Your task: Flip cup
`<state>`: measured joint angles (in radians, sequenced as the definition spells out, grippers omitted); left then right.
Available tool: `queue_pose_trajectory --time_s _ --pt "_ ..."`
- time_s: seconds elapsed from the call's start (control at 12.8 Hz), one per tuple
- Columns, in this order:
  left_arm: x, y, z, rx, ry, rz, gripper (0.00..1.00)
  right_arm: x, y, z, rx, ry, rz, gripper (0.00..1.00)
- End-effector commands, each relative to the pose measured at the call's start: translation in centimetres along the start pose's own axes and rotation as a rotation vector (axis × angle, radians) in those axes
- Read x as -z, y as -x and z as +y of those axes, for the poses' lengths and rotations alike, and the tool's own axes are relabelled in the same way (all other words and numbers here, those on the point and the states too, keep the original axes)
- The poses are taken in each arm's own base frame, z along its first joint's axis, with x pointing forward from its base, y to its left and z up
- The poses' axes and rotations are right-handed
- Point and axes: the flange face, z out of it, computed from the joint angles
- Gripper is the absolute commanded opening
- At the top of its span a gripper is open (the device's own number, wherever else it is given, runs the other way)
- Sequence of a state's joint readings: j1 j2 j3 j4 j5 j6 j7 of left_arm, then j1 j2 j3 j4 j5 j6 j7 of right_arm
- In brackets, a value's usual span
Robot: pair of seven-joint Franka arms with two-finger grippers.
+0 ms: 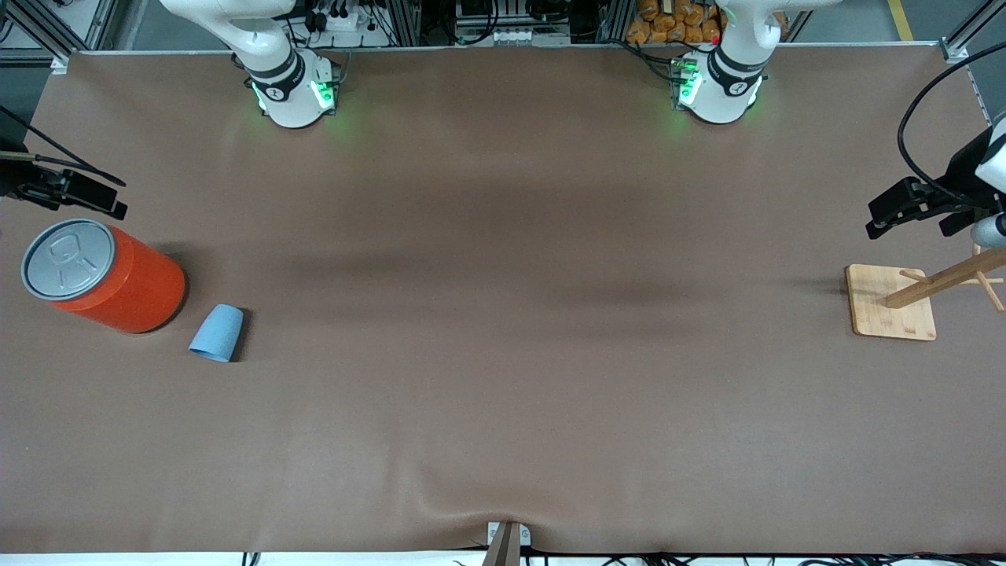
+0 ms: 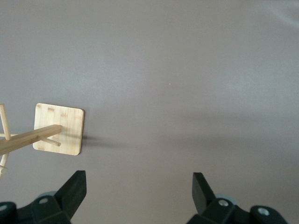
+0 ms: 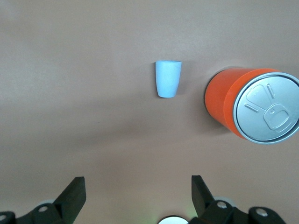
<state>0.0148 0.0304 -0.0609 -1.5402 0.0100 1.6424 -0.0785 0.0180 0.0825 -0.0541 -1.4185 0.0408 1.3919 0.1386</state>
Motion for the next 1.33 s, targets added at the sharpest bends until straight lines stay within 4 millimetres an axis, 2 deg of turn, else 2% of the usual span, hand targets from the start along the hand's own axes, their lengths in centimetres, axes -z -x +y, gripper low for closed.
queue_pose_trajectory --time_s 0.0,0.31,0.47,0.55,0.78,0.94,1.09,1.25 --pt "0.3 0.0 0.0 0.004 0.013 -0.01 1.0 0.8 0.3 0.1 0.012 0.012 -0.003 1.0" --pt "0.4 0.0 0.4 0.007 0.012 -0.005 1.0 0.4 0.7 0.2 0.012 0.012 -0.014 1.0" --pt "0.4 0.0 0.4 0.005 0.012 -0.005 1.0 -1.2 0.3 0.2 0.011 0.015 -0.036 1.0" --pt "0.4 0.0 0.4 0.005 0.012 -0.005 1.0 -2.8 -0.3 0.3 0.008 0.015 -0.047 1.0" --pt "0.4 0.0 0.4 0.005 0.012 -0.007 1.0 -9.8 -2.6 -0.4 0.013 0.008 -0.019 1.0" --pt "0.4 0.0 0.2 0.012 0.015 -0.007 1.0 -15.5 -4.3 -0.2 0.011 0.009 -0.008 1.0" --pt "0.4 0.0 0.4 0.009 0.013 -0.007 1.0 -22.8 -5.6 0.9 0.058 0.015 -0.045 1.0" --pt "0.4 0.0 0.5 0.008 0.014 -0.007 1.0 -27.7 -6.9 2.7 0.053 0.015 -0.04 1.0"
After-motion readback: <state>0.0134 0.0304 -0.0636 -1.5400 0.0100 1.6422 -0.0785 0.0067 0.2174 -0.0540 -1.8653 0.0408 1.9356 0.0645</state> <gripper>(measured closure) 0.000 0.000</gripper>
